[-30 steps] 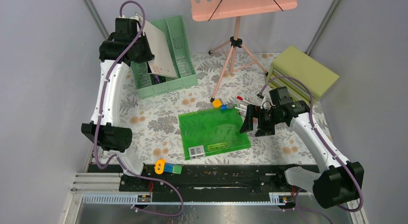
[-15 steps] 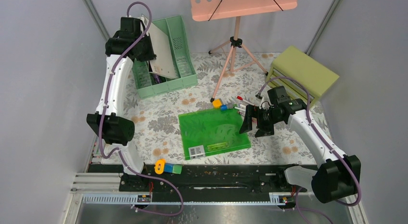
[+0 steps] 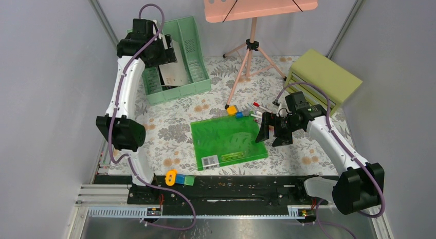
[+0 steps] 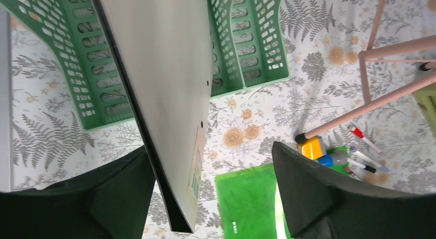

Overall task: Organize the desk
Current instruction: Place the folder in the storage box.

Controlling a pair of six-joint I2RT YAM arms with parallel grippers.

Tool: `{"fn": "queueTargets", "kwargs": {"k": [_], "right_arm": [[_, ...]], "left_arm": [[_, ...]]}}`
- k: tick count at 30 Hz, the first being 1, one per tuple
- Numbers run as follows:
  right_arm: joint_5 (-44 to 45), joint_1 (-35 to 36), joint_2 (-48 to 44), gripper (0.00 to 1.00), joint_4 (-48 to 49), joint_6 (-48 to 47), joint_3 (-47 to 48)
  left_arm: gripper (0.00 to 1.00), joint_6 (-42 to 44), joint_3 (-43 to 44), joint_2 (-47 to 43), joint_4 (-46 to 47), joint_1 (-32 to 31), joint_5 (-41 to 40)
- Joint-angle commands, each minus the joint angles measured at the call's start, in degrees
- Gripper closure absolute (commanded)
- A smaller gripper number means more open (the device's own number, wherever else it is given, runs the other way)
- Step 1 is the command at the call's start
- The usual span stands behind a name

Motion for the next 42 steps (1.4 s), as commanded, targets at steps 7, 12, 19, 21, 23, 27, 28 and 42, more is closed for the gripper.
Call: {"fn": "queueTargets", "kwargs": {"k": [7, 12, 19, 21, 23, 27, 28, 42], "right_arm": [[-1.62, 0.34, 0.11, 0.01, 0.57, -0.92, 1.49], [-1.89, 0.40, 0.16, 0.01, 0.67, -0.92, 1.36], [-2.24, 0.33, 0.04, 0.00, 0.69, -1.15, 1.26], [-2.37, 0.33, -0.10, 0.00, 0.69, -1.17, 1.17], [-2.87, 0.33, -0.32, 0.00, 0.84, -1.23, 1.16], [-3.08, 0.31, -0.43, 0.00, 0.86, -1.20, 1.20], [-3.10, 0.33, -0.42, 0.00, 0.85, -1.23, 1.16], [-4.71, 0.33, -0.04, 0.01, 0.93, -1.21, 1.24]], "left_arm": [[0.07, -1.93, -1.84, -5.83, 3.08, 0.29, -0.52], [0.01, -2.62, -12.72, -11.98, 4.76, 0.27, -6.67], [0.03, -5.34, -25.89, -18.14, 10.53, 0.26, -6.28], [0.08, -5.70, -26.89, -17.63, 11.08, 0.25, -5.58], [0.13, -6.42, -26.77, -16.79, 11.24, 0.23, -5.67], [0.24, -7.31, -25.63, -14.95, 12.01, 0.25, -4.60], [0.29, -7.32, -25.37, -14.29, 11.98, 0.27, -4.28], [1.00, -5.30, -19.22, -12.86, 7.10, 0.27, -5.20]]}}
